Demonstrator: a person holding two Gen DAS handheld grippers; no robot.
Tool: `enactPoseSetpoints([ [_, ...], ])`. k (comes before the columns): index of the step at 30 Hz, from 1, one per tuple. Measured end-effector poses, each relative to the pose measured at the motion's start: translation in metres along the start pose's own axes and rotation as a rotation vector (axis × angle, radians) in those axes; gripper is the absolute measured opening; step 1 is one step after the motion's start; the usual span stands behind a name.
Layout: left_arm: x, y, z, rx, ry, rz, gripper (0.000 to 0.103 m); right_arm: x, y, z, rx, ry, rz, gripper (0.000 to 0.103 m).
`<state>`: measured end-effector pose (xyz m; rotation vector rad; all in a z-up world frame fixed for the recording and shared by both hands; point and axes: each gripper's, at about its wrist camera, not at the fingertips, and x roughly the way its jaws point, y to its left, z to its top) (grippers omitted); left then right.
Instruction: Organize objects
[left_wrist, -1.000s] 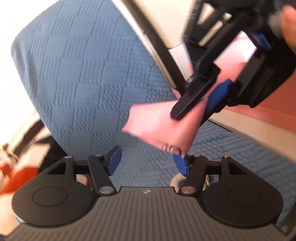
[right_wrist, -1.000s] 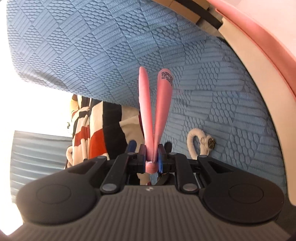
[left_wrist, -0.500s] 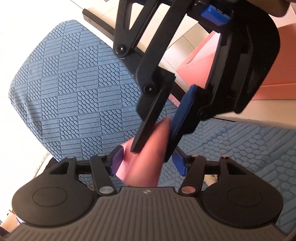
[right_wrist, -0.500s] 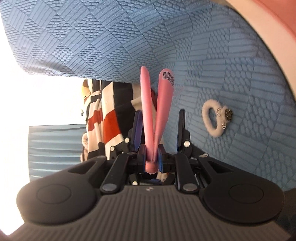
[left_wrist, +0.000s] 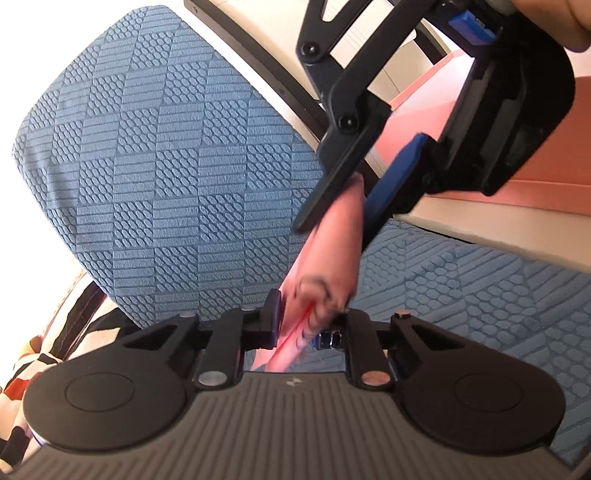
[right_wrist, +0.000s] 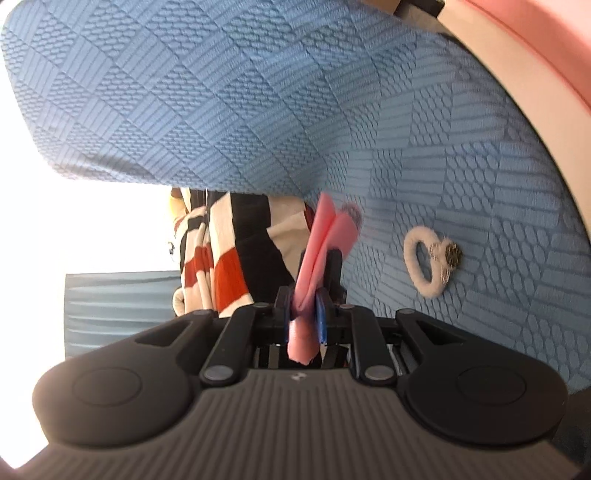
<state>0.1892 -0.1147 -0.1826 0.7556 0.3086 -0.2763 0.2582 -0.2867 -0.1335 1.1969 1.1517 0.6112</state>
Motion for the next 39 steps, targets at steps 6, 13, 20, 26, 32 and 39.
enactPoseSetpoints([
  [6, -0.007, 0.004, 0.002, -0.055, 0.047, -0.038, 0.017, -0.004, 0.003, 0.012, -0.017, -0.050, -0.007, 0.020],
  [13, -0.018, 0.022, 0.006, -0.132, 0.083, -0.077, 0.016, 0.006, 0.007, 0.025, -0.064, -0.099, -0.032, 0.020],
  [20, -0.020, 0.042, 0.003, -0.294, 0.125, -0.152, 0.013, 0.012, 0.019, 0.026, -0.144, -0.166, -0.024, 0.026],
  [26, -0.017, 0.066, -0.005, -0.451, 0.142, -0.170, 0.013, 0.010, 0.047, 0.009, -0.357, -0.181, -0.014, 0.063],
  [32, -0.011, 0.080, -0.009, -0.545, 0.153, -0.203, 0.013, 0.012, 0.067, -0.010, -0.554, -0.179, 0.008, 0.085],
  [39, -0.005, 0.086, -0.010, -0.577, 0.159, -0.238, 0.013, 0.038, 0.064, -0.012, -0.629, -0.109, -0.088, 0.085],
])
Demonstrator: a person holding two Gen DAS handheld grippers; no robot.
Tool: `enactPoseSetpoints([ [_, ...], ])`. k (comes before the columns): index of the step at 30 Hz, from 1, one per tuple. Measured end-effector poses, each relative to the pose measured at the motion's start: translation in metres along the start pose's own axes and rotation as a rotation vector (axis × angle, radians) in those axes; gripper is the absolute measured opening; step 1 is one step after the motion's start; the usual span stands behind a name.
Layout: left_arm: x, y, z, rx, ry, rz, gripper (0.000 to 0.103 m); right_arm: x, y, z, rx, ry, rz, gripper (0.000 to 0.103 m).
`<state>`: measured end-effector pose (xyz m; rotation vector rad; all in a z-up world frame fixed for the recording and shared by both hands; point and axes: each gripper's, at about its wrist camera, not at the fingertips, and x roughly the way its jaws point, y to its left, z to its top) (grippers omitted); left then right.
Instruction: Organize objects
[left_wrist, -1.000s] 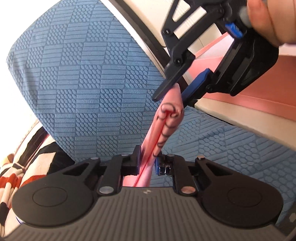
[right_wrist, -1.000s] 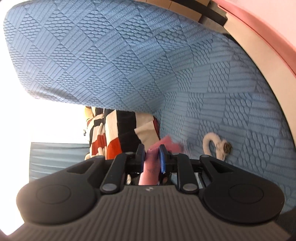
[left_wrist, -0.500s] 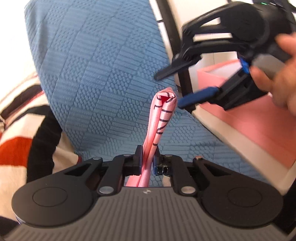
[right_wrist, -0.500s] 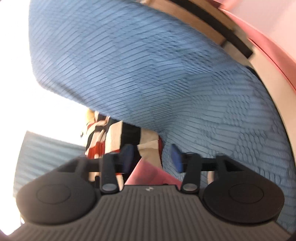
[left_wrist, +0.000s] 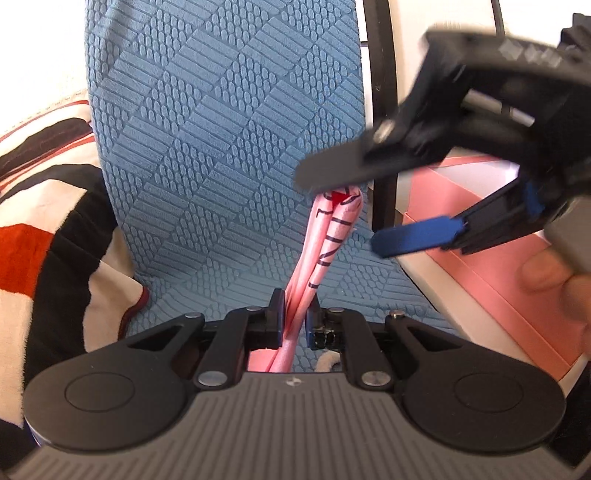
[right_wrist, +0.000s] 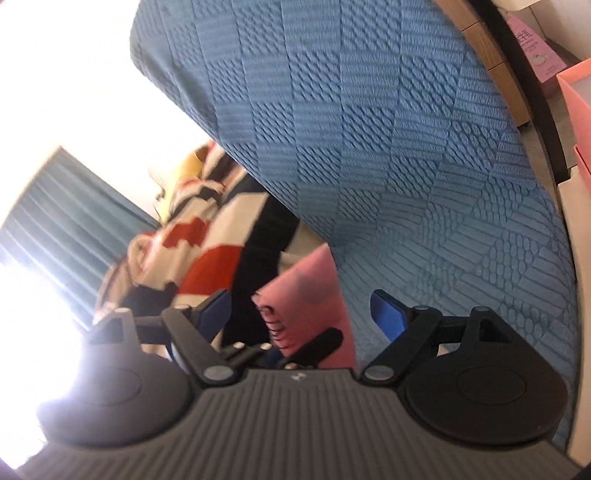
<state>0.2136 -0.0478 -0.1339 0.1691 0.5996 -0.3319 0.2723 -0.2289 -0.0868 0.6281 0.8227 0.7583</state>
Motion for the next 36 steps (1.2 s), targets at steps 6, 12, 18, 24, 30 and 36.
enactPoseSetpoints([
  [6, -0.001, 0.003, 0.001, -0.022, 0.007, -0.044, 0.013, 0.021, -0.009, -0.002, 0.021, 0.029, 0.006, 0.085],
  [12, -0.003, 0.011, 0.003, -0.085, 0.015, -0.115, 0.013, 0.031, -0.014, 0.000, 0.025, 0.009, 0.056, 0.076],
  [18, -0.001, 0.006, 0.001, -0.061, 0.028, -0.141, 0.014, 0.034, -0.032, 0.003, 0.133, 0.032, 0.104, 0.056],
  [24, -0.001, 0.005, 0.001, -0.049, 0.018, -0.123, 0.024, 0.040, -0.043, -0.001, 0.211, 0.091, 0.148, 0.052],
  [30, -0.001, 0.004, 0.001, -0.022, 0.019, -0.099, 0.034, 0.043, -0.043, -0.006, 0.249, 0.124, 0.183, 0.051],
  [36, -0.007, 0.012, -0.005, -0.091, 0.031, -0.084, 0.021, 0.044, -0.043, -0.011, 0.296, 0.133, 0.179, 0.052],
])
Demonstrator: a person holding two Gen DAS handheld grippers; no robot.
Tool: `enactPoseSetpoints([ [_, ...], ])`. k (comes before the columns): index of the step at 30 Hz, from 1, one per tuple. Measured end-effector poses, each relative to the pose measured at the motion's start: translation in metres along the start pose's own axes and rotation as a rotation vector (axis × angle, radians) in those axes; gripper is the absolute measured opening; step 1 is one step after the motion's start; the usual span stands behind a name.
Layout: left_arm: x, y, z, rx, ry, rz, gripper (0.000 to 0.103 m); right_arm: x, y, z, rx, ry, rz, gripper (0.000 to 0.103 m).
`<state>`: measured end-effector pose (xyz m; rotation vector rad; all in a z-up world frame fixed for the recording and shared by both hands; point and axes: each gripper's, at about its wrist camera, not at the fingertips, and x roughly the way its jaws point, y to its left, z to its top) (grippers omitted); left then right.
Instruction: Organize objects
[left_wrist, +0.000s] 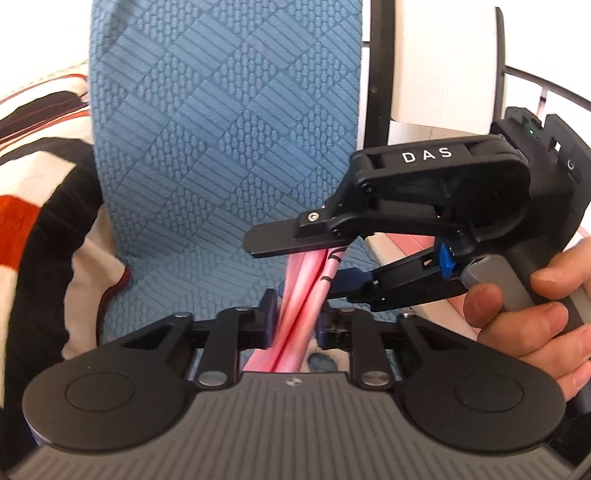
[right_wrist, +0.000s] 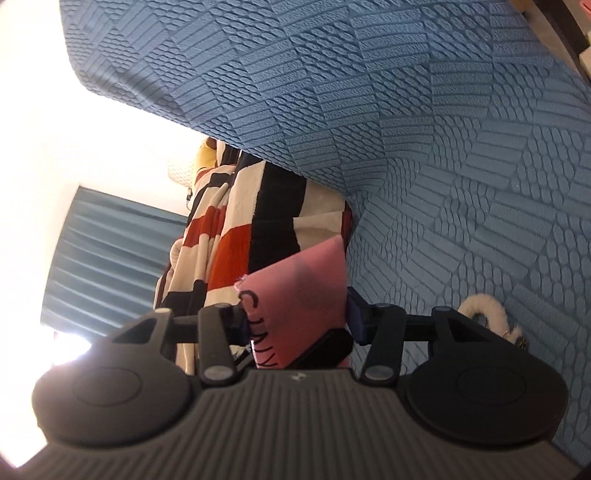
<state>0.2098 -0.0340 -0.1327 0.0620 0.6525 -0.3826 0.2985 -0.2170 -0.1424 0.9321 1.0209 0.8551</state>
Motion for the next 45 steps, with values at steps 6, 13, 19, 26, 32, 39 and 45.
enactPoseSetpoints([
  [6, -0.010, 0.008, -0.008, -0.142, 0.062, -0.031, 0.011, -0.005, 0.013, -0.008, -0.039, -0.017, -0.061, 0.064],
  [13, -0.018, 0.014, -0.033, -0.246, 0.155, 0.015, 0.011, -0.031, 0.013, -0.011, -0.052, -0.082, -0.162, 0.070],
  [19, 0.000, 0.016, -0.033, -0.246, 0.208, 0.035, 0.011, -0.030, 0.002, -0.018, -0.143, -0.087, -0.389, 0.069],
  [26, 0.022, 0.022, -0.040, -0.266, 0.270, 0.052, 0.012, -0.012, -0.014, -0.023, -0.208, -0.034, -0.513, 0.059],
  [32, 0.034, 0.029, -0.040, -0.275, 0.294, 0.068, 0.012, 0.014, -0.012, -0.033, -0.352, 0.013, -0.661, 0.052],
  [39, 0.037, 0.033, -0.039, -0.300, 0.292, 0.070, 0.012, 0.034, -0.006, -0.043, -0.507, 0.036, -0.725, 0.049],
  [45, 0.040, 0.040, -0.040, -0.337, 0.293, 0.069, 0.012, 0.048, 0.001, -0.053, -0.648, 0.050, -0.799, 0.024],
])
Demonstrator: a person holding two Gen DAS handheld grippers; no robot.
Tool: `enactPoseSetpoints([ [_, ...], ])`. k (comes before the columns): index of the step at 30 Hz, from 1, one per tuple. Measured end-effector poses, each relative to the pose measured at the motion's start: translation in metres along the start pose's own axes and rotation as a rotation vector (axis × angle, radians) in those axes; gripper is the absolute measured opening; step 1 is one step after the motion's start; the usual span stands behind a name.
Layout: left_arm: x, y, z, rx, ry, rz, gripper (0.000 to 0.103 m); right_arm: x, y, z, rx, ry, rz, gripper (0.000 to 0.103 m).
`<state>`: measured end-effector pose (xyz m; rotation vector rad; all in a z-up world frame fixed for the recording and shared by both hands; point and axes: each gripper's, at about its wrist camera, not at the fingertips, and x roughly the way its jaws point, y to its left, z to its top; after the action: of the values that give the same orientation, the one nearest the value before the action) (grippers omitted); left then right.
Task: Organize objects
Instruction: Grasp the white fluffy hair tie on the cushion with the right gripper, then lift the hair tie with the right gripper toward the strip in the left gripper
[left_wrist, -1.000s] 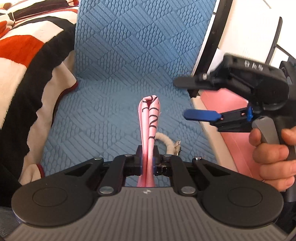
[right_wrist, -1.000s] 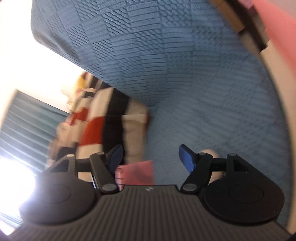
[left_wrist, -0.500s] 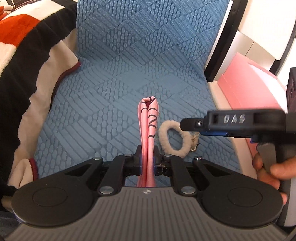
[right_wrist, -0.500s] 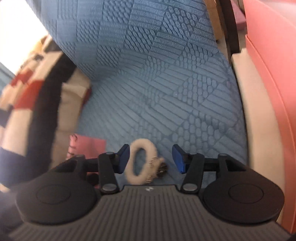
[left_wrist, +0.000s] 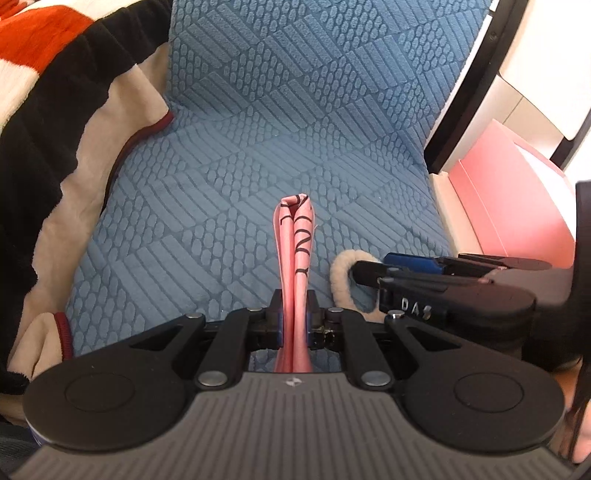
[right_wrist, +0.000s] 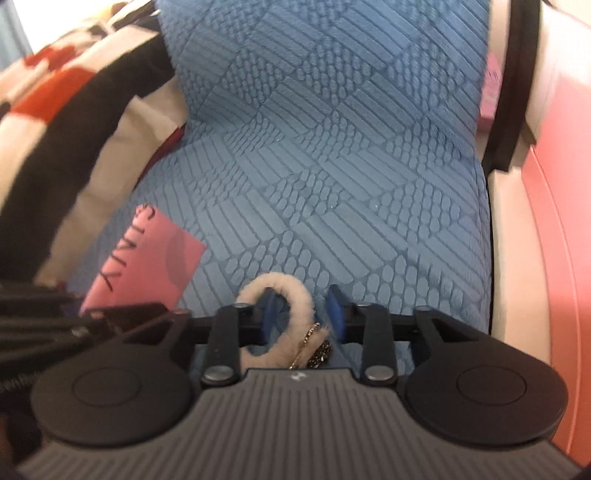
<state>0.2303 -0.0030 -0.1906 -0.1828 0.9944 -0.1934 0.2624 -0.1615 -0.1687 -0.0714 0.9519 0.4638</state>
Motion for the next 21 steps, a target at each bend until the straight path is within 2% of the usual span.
enactPoseSetpoints([
  [1, 0.000, 0.001, 0.000, -0.004, -0.001, -0.002, 0.012, 0.000, 0.003, -0.001, -0.022, -0.001, -0.012, 0.017],
  [4, 0.001, 0.002, 0.001, -0.005, -0.004, -0.004, 0.012, 0.000, 0.008, -0.002, -0.058, -0.004, -0.031, 0.011],
  [16, 0.002, 0.000, -0.001, 0.005, -0.012, -0.018, 0.012, -0.034, -0.023, 0.004, 0.145, -0.071, 0.014, 0.010],
  [21, 0.001, -0.013, -0.004, 0.074, -0.021, -0.023, 0.012, -0.059, -0.033, 0.008, 0.199, -0.130, 0.037, 0.010],
])
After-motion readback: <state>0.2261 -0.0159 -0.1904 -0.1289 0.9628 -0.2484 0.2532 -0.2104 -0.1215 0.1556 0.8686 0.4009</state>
